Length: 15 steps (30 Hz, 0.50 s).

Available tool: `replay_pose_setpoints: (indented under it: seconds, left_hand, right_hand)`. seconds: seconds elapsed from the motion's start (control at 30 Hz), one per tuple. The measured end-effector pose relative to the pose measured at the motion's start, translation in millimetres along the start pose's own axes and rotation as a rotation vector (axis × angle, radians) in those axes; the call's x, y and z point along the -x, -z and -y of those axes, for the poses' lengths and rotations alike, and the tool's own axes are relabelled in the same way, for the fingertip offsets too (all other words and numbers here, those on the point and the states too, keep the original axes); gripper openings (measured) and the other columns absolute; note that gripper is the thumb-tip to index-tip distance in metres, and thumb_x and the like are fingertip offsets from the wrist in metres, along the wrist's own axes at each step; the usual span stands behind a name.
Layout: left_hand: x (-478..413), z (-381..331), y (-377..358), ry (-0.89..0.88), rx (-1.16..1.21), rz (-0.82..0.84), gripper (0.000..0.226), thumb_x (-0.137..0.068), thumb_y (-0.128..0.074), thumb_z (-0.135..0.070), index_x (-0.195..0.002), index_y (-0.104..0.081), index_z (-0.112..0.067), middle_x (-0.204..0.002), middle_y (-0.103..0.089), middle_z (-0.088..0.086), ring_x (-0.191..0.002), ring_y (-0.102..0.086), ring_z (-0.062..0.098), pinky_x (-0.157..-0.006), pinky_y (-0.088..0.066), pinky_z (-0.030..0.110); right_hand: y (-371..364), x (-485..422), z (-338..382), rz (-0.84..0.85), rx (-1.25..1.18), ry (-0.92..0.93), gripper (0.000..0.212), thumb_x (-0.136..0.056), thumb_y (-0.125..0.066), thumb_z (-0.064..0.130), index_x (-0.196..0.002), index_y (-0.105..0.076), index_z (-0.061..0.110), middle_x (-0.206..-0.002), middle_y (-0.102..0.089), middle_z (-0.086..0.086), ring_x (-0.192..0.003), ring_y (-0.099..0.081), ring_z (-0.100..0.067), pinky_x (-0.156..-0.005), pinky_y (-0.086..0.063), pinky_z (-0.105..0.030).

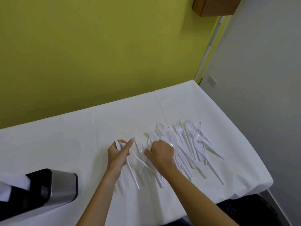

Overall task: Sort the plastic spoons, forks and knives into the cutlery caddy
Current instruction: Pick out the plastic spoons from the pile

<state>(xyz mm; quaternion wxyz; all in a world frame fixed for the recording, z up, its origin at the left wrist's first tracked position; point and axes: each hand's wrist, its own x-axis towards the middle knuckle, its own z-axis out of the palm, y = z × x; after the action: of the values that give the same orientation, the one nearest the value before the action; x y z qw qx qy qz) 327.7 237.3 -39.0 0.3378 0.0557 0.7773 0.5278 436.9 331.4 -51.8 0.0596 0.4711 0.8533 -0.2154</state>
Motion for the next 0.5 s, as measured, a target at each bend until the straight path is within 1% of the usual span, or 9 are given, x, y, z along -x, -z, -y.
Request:
replay_pose_setpoints:
  seconds: [0.1,0.2,0.33,0.37,0.4,0.43,0.47,0.5]
  left_hand:
    - [-1,-1,9,-0.009,-0.009,0.012,0.034,-0.08,-0.074,-0.038,-0.082,-0.054,-0.011,-0.061,-0.051,0.004,-0.05,-0.04,0.018,-0.042,-0.032,0.021]
    - [-3,-3,13,0.025,0.006,0.034,0.036,-0.08,-0.073,-0.041,-0.078,-0.052,-0.011,-0.06,-0.05,0.004,-0.05,-0.041,0.019,-0.043,-0.031,0.022]
    - [-3,-6,11,0.088,0.056,0.102,0.039,-0.079,-0.074,-0.041,-0.07,-0.046,-0.015,-0.055,-0.046,0.003,-0.044,-0.036,0.016,-0.046,-0.028,0.022]
    - [-2,-7,9,0.095,0.055,0.121,0.039,-0.079,-0.074,-0.04,-0.069,-0.045,-0.016,-0.054,-0.045,0.002,-0.042,-0.035,0.015,-0.046,-0.027,0.022]
    - [-1,-8,8,0.099,0.053,0.138,0.04,-0.079,-0.074,-0.04,-0.068,-0.044,-0.016,-0.053,-0.044,0.001,-0.04,-0.034,0.014,-0.046,-0.026,0.022]
    - [0,-9,6,0.099,0.052,0.15,0.04,-0.079,-0.074,-0.04,-0.068,-0.044,-0.017,-0.051,-0.044,0.0,-0.04,-0.033,0.014,-0.046,-0.025,0.022]
    - [1,-9,3,0.096,0.052,0.158,0.04,-0.079,-0.074,-0.04,-0.068,-0.043,-0.017,-0.05,-0.044,0.0,-0.039,-0.033,0.014,-0.046,-0.025,0.022]
    - [3,-10,0,0.091,0.054,0.162,0.041,-0.079,-0.074,-0.04,-0.067,-0.043,-0.017,-0.05,-0.044,0.0,-0.039,-0.033,0.014,-0.045,-0.025,0.022]
  right_hand:
    - [1,4,-8,0.008,-0.055,-0.074,0.039,-0.084,-0.054,0.031,-0.056,-0.032,0.018,-0.054,-0.034,0.005,-0.046,-0.029,-0.01,-0.046,-0.026,-0.022]
    - [8,8,-13,0.075,-0.122,-0.114,0.038,-0.082,-0.054,0.031,-0.055,-0.032,0.017,-0.051,-0.033,0.005,-0.044,-0.029,-0.012,-0.045,-0.023,-0.021]
    - [19,10,-20,0.114,-0.199,-0.141,0.037,-0.088,-0.046,0.026,-0.056,-0.03,0.015,-0.052,-0.031,0.004,-0.045,-0.027,-0.013,-0.045,-0.023,-0.022]
    - [21,11,-24,0.122,-0.219,-0.138,0.036,-0.09,-0.044,0.023,-0.057,-0.031,0.015,-0.053,-0.032,0.003,-0.045,-0.028,-0.014,-0.045,-0.026,-0.023]
    - [23,13,-28,0.139,-0.246,-0.128,0.034,-0.091,-0.042,0.021,-0.059,-0.033,0.014,-0.055,-0.038,0.001,-0.045,-0.036,-0.016,-0.047,-0.032,-0.027]
    - [24,14,-33,0.164,-0.277,-0.112,0.031,-0.093,-0.04,0.02,-0.063,-0.038,0.013,-0.059,-0.048,-0.003,-0.05,-0.049,-0.02,-0.051,-0.042,-0.032]
    - [25,17,-37,0.192,-0.325,-0.102,0.027,-0.095,-0.038,0.018,-0.07,-0.044,0.011,-0.068,-0.059,-0.008,-0.06,-0.061,-0.025,-0.058,-0.05,-0.036]
    - [25,22,-40,0.217,-0.405,-0.099,0.023,-0.095,-0.037,0.016,-0.076,-0.047,0.01,-0.077,-0.066,-0.011,-0.069,-0.067,-0.027,-0.065,-0.054,-0.038]
